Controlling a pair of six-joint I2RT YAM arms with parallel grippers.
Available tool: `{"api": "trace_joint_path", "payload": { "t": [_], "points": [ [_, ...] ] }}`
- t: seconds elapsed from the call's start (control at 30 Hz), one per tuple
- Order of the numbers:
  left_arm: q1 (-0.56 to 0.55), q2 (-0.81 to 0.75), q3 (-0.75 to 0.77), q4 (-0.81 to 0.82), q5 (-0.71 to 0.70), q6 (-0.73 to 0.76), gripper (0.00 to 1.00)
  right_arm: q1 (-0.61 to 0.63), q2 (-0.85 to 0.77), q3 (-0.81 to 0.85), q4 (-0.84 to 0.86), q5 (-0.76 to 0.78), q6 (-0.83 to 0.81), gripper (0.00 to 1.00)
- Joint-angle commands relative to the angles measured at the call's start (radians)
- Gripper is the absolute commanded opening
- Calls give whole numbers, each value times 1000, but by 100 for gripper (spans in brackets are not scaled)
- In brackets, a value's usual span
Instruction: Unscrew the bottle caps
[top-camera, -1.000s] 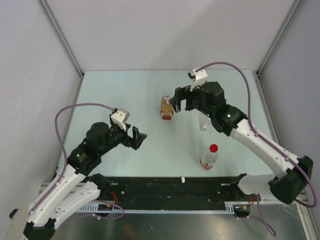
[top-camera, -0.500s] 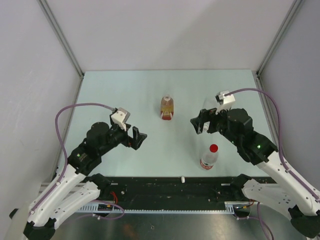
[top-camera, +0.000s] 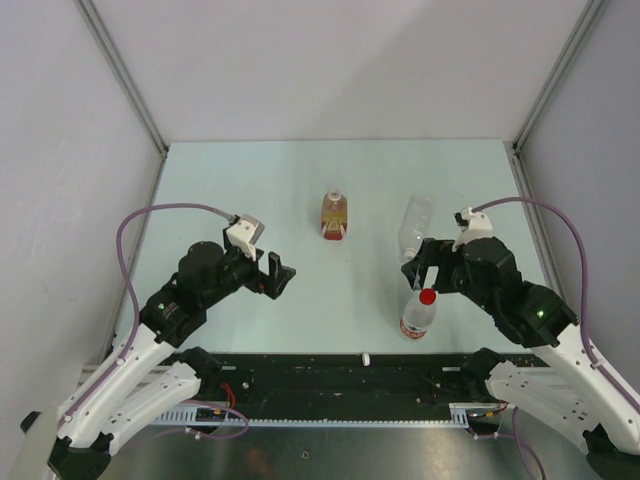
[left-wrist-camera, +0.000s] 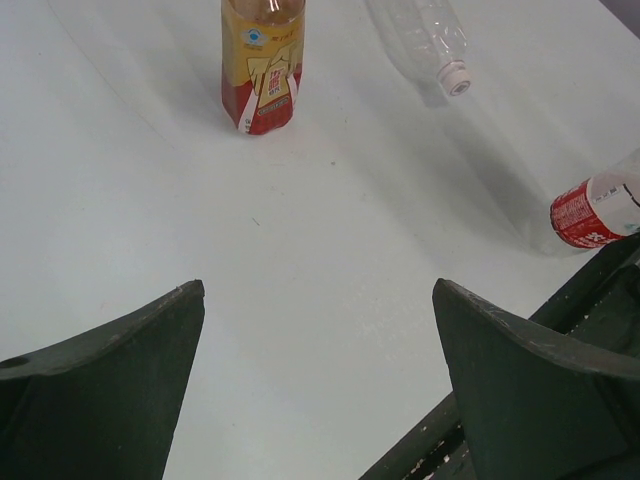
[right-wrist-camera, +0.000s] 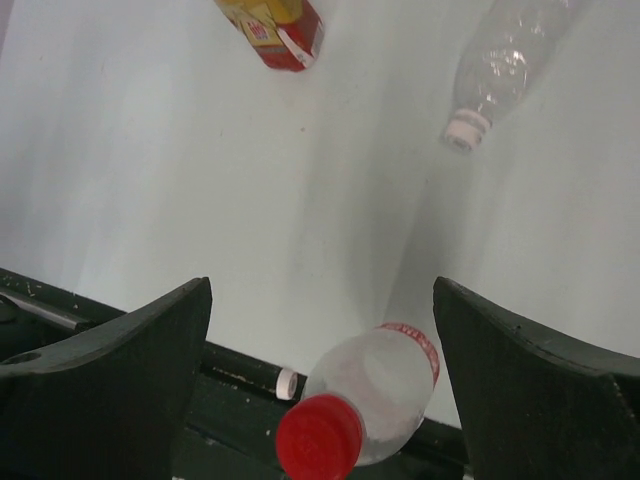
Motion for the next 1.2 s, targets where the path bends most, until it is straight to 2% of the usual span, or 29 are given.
{"api": "trace_joint_path", "payload": {
  "t": [0.0,0.2,0.4,0.63,1.0,1.17],
  "points": [
    [4,9,-3,19,10,-21,99,10,2,0,-116,10,121,95],
    [5,18,-1,15,17,-24,99,35,7,-11,-180,16,161,91],
    [4,17,0,15,17,-26,99,66,17,-34,-188,11,160,76],
    [5,17,0,13,20,-26,99,136,39,-60,-175,86,181,65],
    [4,14,2,8,20,-27,99,166,57,-70,-106,154,135,25],
    [4,6,4,8,14,-27,99,166,83,-63,-31,124,92,14]
  ]
}}
